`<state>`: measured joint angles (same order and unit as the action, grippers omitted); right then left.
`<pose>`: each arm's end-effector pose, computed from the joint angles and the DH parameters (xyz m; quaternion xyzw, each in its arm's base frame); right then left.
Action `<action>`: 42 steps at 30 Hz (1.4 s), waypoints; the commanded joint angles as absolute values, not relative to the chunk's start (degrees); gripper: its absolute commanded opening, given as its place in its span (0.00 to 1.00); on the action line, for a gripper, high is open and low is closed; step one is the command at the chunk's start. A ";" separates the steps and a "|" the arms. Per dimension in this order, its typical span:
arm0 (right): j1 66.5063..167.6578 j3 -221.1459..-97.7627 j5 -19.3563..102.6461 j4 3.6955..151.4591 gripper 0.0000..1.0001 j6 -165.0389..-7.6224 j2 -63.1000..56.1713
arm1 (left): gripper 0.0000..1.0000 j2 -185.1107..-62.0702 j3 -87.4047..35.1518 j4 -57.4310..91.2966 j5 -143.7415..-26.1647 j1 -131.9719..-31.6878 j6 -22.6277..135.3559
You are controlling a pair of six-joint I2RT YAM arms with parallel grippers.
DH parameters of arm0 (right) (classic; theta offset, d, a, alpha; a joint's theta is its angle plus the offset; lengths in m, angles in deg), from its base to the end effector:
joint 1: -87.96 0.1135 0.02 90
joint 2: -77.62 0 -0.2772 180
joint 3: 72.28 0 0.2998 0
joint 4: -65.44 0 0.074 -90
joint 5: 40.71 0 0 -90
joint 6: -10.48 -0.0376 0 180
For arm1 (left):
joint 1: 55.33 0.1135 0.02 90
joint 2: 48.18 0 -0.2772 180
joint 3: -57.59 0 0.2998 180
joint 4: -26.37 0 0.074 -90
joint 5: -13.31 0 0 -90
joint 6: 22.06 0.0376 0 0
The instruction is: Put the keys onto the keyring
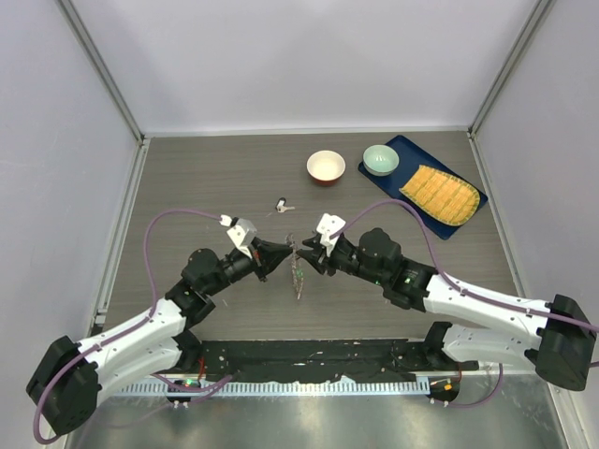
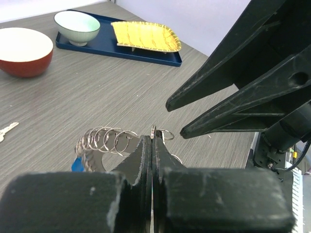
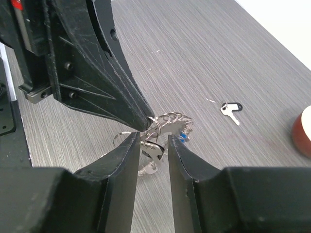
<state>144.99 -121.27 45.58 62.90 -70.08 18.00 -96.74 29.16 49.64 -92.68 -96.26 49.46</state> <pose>0.1530 0.2403 0.2816 -0.4314 0.6197 0.2867 0.5896 0.1655 -0.1572 0.2242 0.2316 0.6481 -0.4394 0.5773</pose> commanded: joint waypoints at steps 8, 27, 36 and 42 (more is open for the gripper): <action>145.79 -123.72 47.09 59.14 0.34 -71.61 14.60 | 0.00 -94.85 25.30 51.48 -91.46 -96.55 50.98; 145.70 -121.71 40.59 56.69 0.01 -71.25 14.60 | 0.00 -93.62 28.02 58.85 -91.54 -96.55 49.75; 145.61 -120.73 41.37 54.47 0.01 -71.17 15.38 | 0.00 -93.36 30.48 63.17 -91.46 -96.90 49.31; 145.61 -122.75 45.24 62.47 0.01 -64.06 17.85 | 0.17 -89.50 31.37 55.20 -90.32 -96.90 50.10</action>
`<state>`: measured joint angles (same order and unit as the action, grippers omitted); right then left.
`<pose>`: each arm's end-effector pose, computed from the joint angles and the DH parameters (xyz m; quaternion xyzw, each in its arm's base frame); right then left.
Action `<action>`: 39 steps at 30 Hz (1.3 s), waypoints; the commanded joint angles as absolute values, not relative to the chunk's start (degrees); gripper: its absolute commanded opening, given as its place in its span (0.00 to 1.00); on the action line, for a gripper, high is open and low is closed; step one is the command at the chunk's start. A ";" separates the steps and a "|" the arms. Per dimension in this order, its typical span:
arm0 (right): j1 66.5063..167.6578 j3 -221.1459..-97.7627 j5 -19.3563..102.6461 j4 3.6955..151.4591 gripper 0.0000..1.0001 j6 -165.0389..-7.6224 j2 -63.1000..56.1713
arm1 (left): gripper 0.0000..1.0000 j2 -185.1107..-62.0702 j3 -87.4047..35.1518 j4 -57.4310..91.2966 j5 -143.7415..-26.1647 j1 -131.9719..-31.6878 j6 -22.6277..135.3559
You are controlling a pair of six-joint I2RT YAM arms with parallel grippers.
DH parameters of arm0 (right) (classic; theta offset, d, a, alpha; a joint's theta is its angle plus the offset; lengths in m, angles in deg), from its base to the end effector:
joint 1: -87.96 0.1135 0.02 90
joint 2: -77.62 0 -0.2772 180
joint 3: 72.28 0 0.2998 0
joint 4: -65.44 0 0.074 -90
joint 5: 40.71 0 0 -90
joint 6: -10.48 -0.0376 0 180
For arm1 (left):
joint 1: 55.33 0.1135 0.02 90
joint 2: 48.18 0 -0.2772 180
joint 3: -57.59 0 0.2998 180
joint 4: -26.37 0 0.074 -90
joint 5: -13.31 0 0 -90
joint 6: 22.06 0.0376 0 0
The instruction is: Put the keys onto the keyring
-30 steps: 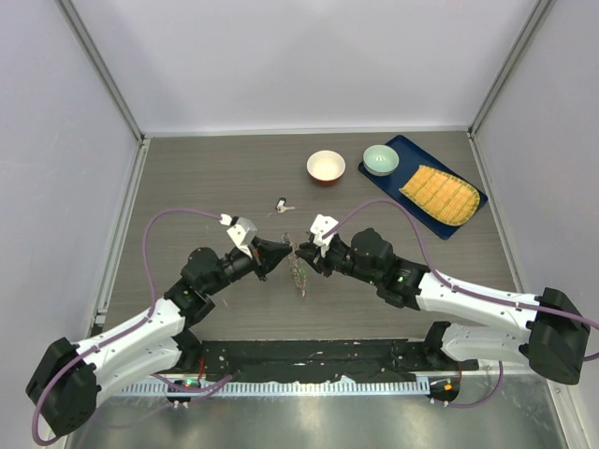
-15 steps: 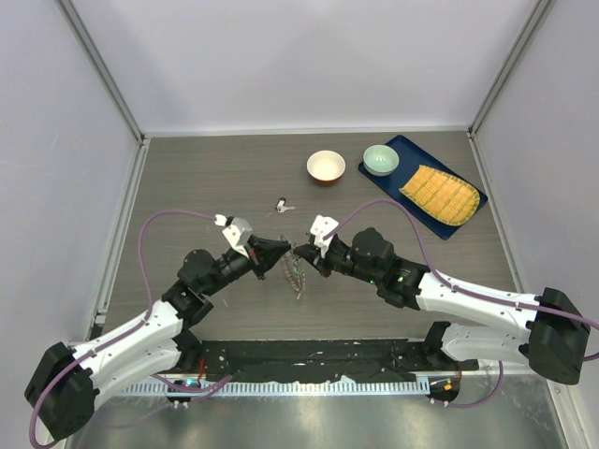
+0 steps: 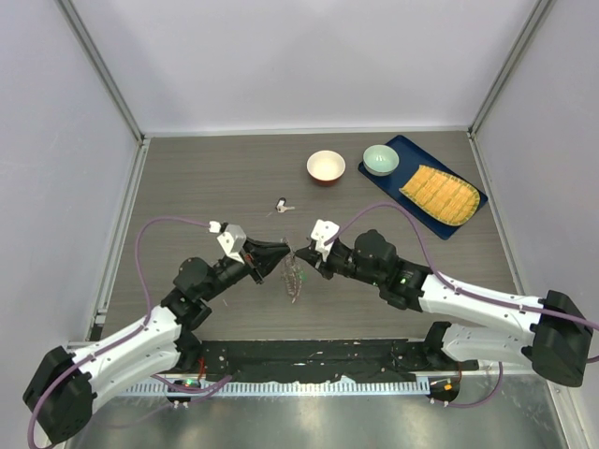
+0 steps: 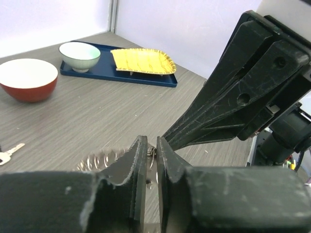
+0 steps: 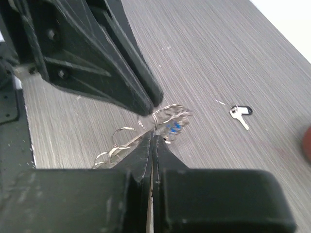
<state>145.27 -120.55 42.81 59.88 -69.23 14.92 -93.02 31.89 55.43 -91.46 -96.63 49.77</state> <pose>0.1548 0.2491 0.2679 -0.4525 0.6098 0.2984 0.5782 0.1555 -0.1494 0.2297 0.2243 0.6053 -0.4484 0.6183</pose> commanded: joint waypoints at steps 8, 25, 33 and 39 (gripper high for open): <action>145.61 -124.77 44.72 69.24 0.01 -57.37 19.43 | 0.31 -87.38 27.68 42.44 -89.52 -96.81 54.41; 145.61 -128.20 36.11 81.80 0.01 -48.50 20.92 | 0.54 -98.28 23.63 40.50 -110.35 -95.15 72.77; 145.61 -129.00 31.98 84.71 0.01 -46.73 22.07 | 0.56 -102.84 20.74 36.19 -120.71 -95.23 75.59; 145.61 -129.17 30.83 84.98 0.01 -46.56 22.16 | 0.50 -106.01 18.10 32.93 -122.83 -95.23 75.86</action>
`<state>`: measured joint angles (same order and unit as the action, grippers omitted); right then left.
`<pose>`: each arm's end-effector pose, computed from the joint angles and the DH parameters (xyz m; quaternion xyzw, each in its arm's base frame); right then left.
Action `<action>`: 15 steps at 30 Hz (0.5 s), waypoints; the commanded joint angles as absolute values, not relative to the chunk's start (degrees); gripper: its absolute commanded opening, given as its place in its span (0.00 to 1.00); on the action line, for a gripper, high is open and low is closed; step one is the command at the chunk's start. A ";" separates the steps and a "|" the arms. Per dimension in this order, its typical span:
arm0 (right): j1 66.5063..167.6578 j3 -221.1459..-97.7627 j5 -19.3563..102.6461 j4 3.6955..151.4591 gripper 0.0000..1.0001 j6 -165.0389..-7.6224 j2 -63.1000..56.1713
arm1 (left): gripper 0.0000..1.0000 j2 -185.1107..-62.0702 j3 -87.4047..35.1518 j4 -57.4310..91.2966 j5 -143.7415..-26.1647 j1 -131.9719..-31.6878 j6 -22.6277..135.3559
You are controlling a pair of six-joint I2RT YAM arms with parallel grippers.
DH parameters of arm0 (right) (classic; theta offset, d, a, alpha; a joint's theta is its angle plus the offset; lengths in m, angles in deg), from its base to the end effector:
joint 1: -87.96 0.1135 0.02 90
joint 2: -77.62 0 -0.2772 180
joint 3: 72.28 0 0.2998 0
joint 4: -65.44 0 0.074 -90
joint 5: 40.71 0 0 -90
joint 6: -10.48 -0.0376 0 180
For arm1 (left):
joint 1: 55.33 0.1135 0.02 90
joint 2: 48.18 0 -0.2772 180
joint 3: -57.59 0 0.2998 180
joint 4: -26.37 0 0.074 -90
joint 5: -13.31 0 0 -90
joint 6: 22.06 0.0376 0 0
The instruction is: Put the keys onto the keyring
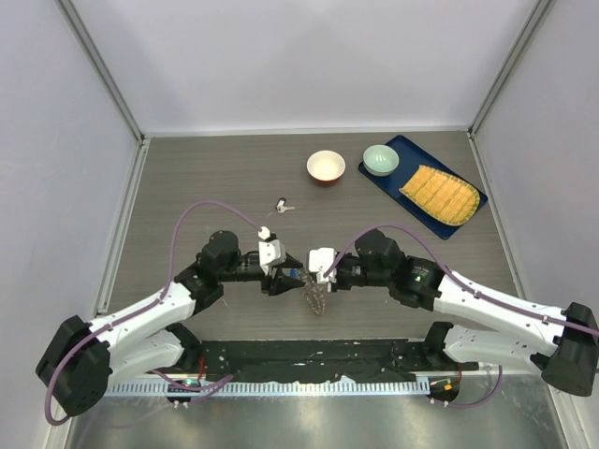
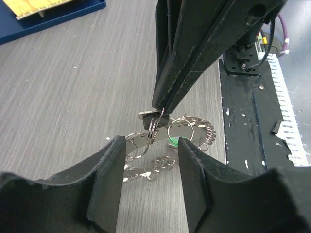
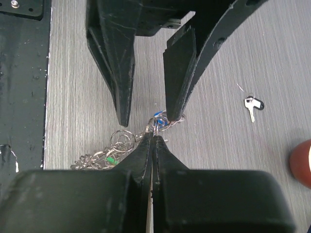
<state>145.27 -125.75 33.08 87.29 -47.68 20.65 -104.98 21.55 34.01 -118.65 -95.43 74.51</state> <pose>0.1357 0.2309 0.2805 -0.6409 0.5430 0.2329 0.4901 0.1734 -0.1789 0.2160 0.4941 0.5833 -0.4360 0.4749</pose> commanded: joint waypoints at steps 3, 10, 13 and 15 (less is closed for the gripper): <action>145.61 -129.26 29.95 84.89 0.01 -46.56 21.81 | 0.45 -106.81 17.04 32.58 -123.54 -95.23 75.50; 145.61 -129.44 29.60 84.98 0.01 -46.64 21.54 | 0.40 -107.25 16.34 32.41 -125.29 -95.23 74.71; 145.52 -129.52 29.69 84.98 0.01 -46.64 21.54 | 0.38 -108.12 15.72 31.44 -125.73 -95.14 74.54; 145.61 -129.44 29.77 85.07 0.01 -46.73 21.45 | 0.38 -108.74 15.20 30.56 -125.73 -95.23 74.54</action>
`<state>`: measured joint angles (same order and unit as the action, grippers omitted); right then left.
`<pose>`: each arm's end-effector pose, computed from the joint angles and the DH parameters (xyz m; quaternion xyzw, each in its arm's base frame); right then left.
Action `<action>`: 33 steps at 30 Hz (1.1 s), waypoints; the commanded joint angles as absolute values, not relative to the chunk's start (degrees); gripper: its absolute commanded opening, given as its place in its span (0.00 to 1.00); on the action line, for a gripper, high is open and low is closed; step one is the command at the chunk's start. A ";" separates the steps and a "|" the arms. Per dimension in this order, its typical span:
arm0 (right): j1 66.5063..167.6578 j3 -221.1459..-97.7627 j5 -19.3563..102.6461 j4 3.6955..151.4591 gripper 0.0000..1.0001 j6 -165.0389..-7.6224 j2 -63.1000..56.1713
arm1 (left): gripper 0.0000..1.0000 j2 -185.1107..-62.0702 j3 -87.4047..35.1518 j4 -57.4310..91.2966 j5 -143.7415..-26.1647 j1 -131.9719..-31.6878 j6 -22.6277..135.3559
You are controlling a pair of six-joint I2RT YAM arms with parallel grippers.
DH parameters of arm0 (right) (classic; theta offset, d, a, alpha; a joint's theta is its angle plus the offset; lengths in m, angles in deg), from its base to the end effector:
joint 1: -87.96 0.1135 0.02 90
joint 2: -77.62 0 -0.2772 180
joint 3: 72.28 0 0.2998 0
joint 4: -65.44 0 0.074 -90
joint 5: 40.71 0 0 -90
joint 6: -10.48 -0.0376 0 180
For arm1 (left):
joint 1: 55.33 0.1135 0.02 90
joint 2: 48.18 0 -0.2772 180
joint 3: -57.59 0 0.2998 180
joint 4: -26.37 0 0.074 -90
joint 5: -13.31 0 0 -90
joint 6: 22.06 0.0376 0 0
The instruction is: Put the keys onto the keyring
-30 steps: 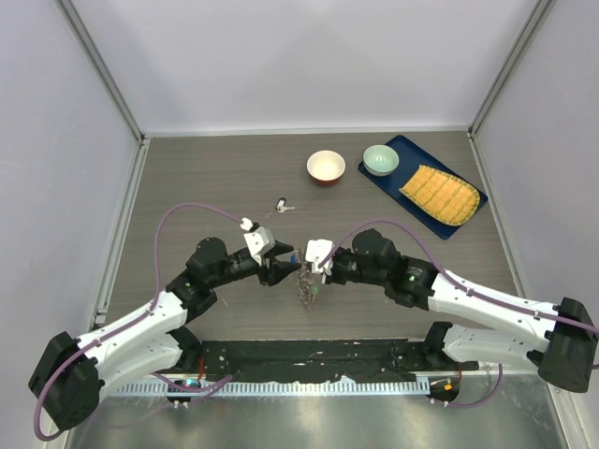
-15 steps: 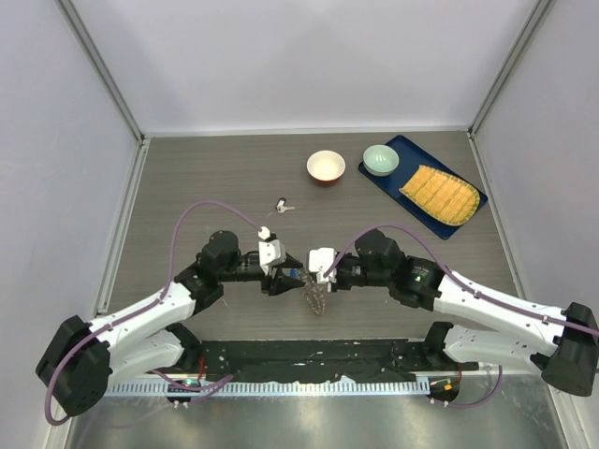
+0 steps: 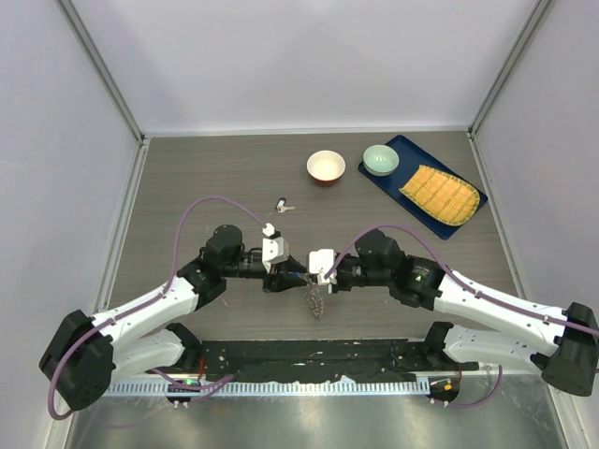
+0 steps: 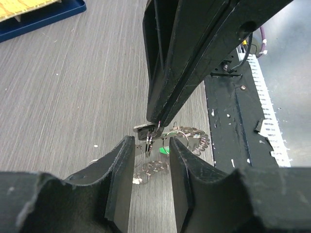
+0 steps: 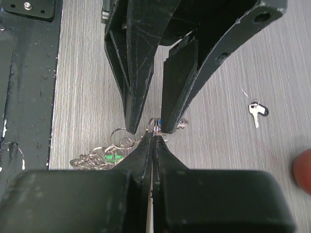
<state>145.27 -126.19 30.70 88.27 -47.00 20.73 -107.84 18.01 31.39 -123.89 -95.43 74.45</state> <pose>0.1339 0.2309 0.2824 -0.6511 0.5315 0.2462 0.4828 0.1793 -0.1871 0.2239 0.5114 0.5716 -0.4653 0.4419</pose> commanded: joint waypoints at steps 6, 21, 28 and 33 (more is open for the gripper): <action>145.61 -129.52 29.60 85.07 0.01 -46.82 21.19 | 0.31 -109.62 14.49 30.47 -126.17 -95.23 73.75; 145.61 -128.03 35.48 84.98 0.01 -46.73 23.30 | 0.00 -101.28 17.82 31.87 -118.18 -95.23 71.56; 145.61 -127.33 37.42 84.72 0.01 -46.29 23.48 | 0.00 -94.51 19.06 32.85 -112.56 -95.06 70.32; 145.61 -127.24 36.54 84.37 0.01 -46.29 22.78 | 0.00 -91.25 19.24 33.46 -109.65 -95.06 69.00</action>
